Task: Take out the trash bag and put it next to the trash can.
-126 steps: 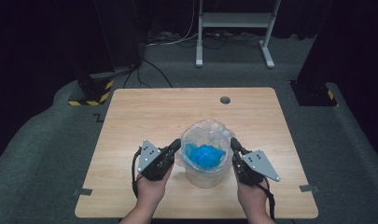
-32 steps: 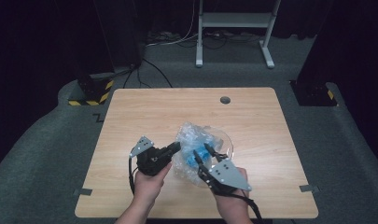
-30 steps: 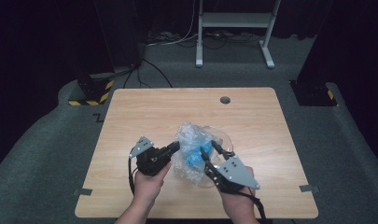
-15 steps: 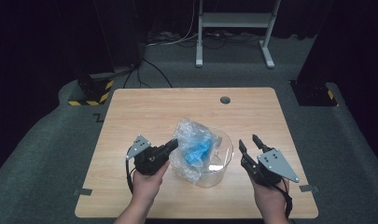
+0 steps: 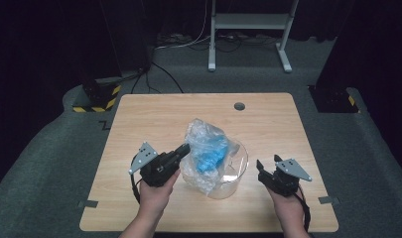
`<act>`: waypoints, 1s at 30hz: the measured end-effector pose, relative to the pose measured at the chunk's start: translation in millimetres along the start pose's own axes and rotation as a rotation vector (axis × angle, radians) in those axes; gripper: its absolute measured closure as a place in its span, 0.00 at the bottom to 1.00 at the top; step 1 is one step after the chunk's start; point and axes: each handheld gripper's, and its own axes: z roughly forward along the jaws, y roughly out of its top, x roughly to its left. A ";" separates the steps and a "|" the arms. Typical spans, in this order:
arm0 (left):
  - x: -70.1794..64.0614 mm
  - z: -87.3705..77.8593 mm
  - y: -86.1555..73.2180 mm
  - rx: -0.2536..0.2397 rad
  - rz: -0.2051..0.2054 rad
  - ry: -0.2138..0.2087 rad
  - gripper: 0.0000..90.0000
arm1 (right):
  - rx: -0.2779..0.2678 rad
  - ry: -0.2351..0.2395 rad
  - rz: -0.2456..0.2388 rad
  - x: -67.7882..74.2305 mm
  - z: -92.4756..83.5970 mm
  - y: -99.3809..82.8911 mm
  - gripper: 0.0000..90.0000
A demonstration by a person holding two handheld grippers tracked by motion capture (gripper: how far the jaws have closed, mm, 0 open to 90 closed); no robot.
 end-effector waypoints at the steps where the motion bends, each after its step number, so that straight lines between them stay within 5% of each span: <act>1: 0.0 0.0 0.0 0.000 0.000 0.000 0.99 | 0.000 0.000 0.000 0.0 0.0 0.0 0.37; 11: -6.3 -10.4 12.1 -0.078 0.069 0.009 0.99 | 0.181 -0.058 0.062 -9.8 27.5 -22.4 0.21; 18: -4.8 -21.9 20.7 -0.146 0.086 0.010 0.99 | 0.227 -0.045 0.085 -13.7 32.7 -29.1 0.19; 30: -3.0 -36.5 32.7 -0.220 0.090 0.013 0.99 | 0.343 -0.029 0.024 -4.6 48.4 -44.5 0.17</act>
